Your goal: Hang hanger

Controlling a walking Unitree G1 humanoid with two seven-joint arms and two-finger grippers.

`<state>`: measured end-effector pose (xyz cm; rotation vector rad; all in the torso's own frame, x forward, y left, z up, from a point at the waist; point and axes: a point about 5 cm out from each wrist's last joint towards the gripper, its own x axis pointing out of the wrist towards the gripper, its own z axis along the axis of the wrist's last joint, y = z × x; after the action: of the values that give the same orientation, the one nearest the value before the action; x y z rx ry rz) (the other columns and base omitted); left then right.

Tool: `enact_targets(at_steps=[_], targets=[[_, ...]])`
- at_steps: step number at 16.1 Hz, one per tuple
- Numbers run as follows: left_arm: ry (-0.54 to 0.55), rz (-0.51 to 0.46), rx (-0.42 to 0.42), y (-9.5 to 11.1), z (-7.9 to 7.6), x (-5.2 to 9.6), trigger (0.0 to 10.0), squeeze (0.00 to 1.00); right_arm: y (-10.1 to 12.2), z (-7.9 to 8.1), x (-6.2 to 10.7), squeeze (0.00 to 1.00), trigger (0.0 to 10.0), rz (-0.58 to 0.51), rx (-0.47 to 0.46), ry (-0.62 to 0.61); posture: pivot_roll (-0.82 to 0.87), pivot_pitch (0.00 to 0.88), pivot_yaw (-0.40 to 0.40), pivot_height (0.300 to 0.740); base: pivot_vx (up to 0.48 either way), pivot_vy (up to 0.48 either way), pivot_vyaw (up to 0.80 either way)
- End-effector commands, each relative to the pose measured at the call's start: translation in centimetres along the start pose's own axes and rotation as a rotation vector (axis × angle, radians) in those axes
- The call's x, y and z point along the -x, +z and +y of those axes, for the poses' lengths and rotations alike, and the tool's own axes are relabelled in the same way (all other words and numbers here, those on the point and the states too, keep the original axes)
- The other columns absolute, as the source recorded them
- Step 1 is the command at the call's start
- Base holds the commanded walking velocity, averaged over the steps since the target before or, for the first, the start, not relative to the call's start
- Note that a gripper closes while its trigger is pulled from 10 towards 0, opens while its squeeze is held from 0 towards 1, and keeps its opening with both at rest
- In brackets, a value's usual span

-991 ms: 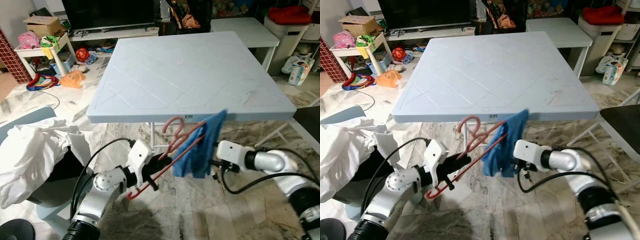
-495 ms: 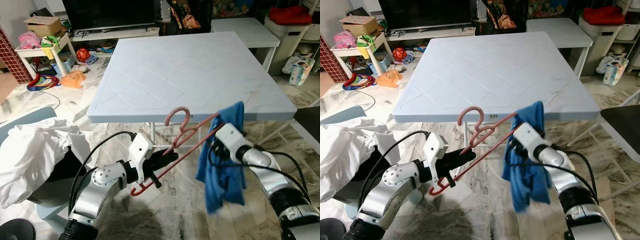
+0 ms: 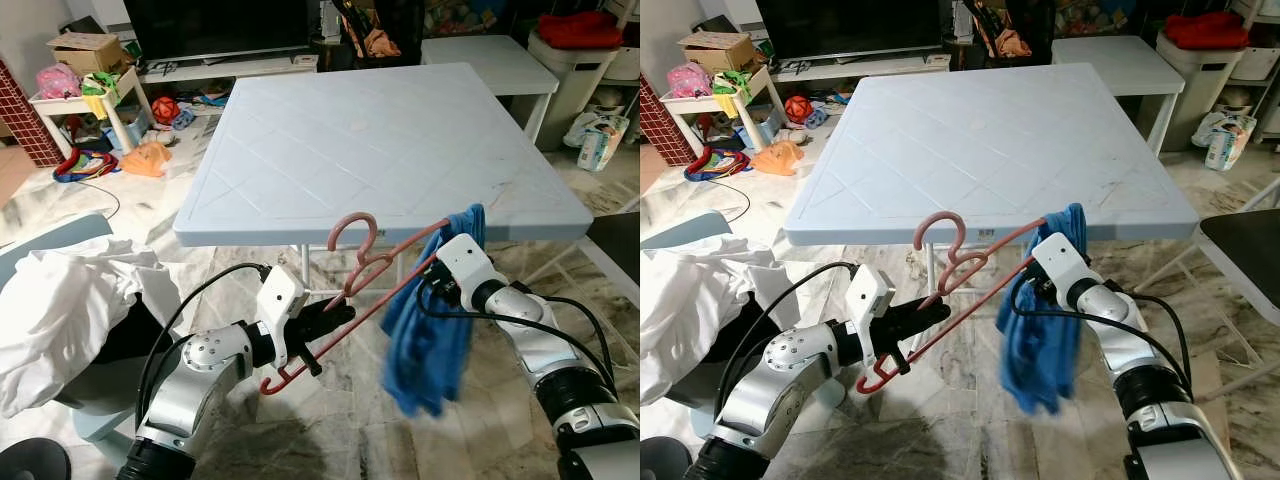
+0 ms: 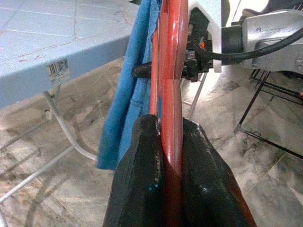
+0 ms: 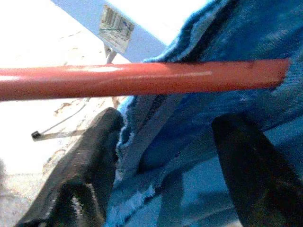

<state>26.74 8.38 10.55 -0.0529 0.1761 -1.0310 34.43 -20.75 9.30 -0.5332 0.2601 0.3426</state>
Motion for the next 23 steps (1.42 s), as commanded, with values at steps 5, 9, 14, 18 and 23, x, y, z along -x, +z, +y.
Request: enact_targets(at_steps=[5, 9, 14, 18, 23], targets=[[0.004, -0.039, -0.031, 1.3, 0.0, 0.5, 0.0, 0.0, 0.4, 0.0, -0.6, 0.0, 0.0, 0.001, -0.09, -0.065, -0.1, 0.0, 0.065, 0.74, 0.0, 0.0, 0.0], [0.0, -0.047, -0.03, 1.4, -0.2, 0.2, 0.0, 0.0, 0.4, 0.2, -0.8, 0.0, 0.0, 0.002, -0.143, -0.095, -0.1, 0.0, 0.065, 0.74, 0.0, 0.0, 0.0], [0.005, -0.042, -0.032, 1.4, -0.1, 0.4, 0.0, 0.0, -0.2, -1.0, -0.6, 0.0, 0.0, 0.023, -0.248, -0.229, -0.1, 0.0, 0.067, 0.74, 0.0, 0.0, 0.0], [0.027, -0.038, -0.033, 1.3, 0.1, 0.6, 0.0, 0.0, 0.0, -2.0, -0.4, 0.0, 0.0, 0.0, -0.307, -0.308, -0.09, 0.0, 0.07, 0.74, 0.0, 0.0, 0.0], [0.111, -0.024, -0.056, 1.0, 1.4, 0.9, 0.0, 0.0, 1.5, -4.2, -0.1, 0.0, 0.0, -0.085, -0.32, -0.422, -0.1, 0.0, 0.058, 0.74, 0.0, 0.0, 0.0]])
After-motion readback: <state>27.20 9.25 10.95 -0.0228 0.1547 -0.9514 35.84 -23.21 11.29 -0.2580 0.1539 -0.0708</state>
